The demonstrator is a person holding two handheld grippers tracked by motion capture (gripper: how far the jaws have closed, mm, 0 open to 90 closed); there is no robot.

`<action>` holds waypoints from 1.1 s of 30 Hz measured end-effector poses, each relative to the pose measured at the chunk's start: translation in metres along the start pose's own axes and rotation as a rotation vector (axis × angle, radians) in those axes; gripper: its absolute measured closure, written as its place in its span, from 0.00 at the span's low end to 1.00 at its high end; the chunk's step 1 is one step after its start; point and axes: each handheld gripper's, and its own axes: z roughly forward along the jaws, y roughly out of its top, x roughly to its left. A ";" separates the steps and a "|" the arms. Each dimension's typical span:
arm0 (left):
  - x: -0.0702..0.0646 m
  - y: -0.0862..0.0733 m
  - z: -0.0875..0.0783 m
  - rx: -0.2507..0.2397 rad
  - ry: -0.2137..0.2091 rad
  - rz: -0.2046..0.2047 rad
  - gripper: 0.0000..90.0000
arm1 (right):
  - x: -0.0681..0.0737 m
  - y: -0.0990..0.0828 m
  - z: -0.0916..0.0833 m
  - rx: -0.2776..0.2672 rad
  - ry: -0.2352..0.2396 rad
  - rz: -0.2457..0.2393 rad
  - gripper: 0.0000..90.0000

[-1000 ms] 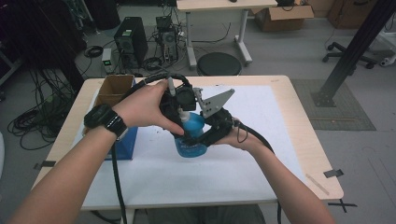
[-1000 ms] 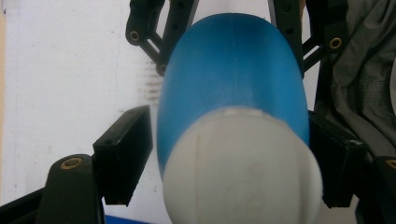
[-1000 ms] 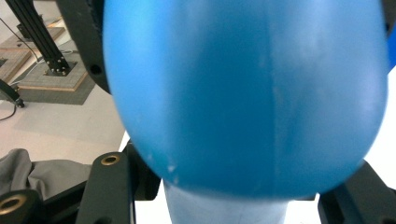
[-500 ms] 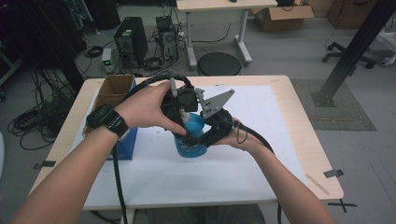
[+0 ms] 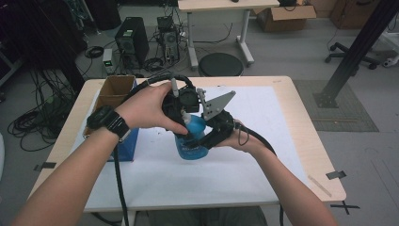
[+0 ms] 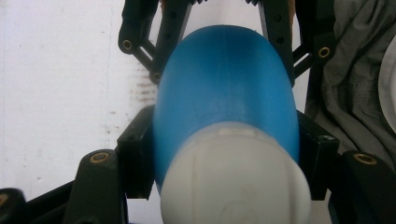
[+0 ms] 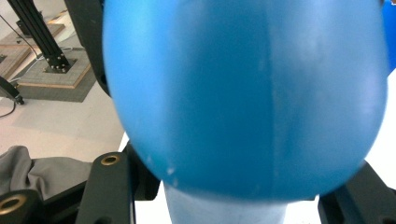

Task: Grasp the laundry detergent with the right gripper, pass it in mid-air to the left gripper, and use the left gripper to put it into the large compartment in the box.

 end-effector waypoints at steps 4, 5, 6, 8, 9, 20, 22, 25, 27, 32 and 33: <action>0.000 0.001 0.000 0.005 0.000 -0.005 0.42 | 0.000 0.001 0.000 0.002 -0.001 -0.001 0.47; 0.000 0.001 0.000 0.004 0.001 -0.007 0.42 | 0.000 0.001 0.000 0.002 0.001 -0.002 0.47; 0.000 0.001 -0.001 0.005 0.001 -0.007 0.42 | 0.000 0.001 0.000 0.001 0.002 -0.001 0.47; 0.000 0.002 -0.001 0.008 -0.001 -0.012 0.42 | -0.001 0.001 -0.001 -0.002 0.003 0.002 0.47; 0.000 0.003 -0.001 0.007 -0.001 -0.014 0.42 | -0.001 0.001 -0.001 -0.002 0.007 0.003 0.47; 0.006 0.006 -0.010 0.021 -0.013 -0.072 0.42 | -0.005 0.000 -0.004 -0.012 0.016 0.049 0.21; 0.009 0.004 -0.016 0.039 -0.008 -0.112 0.42 | -0.007 -0.002 -0.005 0.003 -0.005 0.069 0.12; 0.014 0.000 -0.026 0.055 0.014 -0.180 0.42 | -0.011 -0.009 -0.010 0.035 -0.027 0.100 0.04; 0.017 -0.004 -0.033 0.060 0.029 -0.230 0.42 | -0.014 -0.014 -0.018 0.068 -0.048 0.105 0.04; 0.034 -0.020 -0.061 0.051 0.092 -0.405 0.42 | -0.018 -0.024 -0.037 0.207 -0.064 0.106 0.04; 0.037 -0.024 -0.066 0.044 0.105 -0.450 0.42 | -0.019 -0.028 -0.041 0.250 -0.068 0.102 0.05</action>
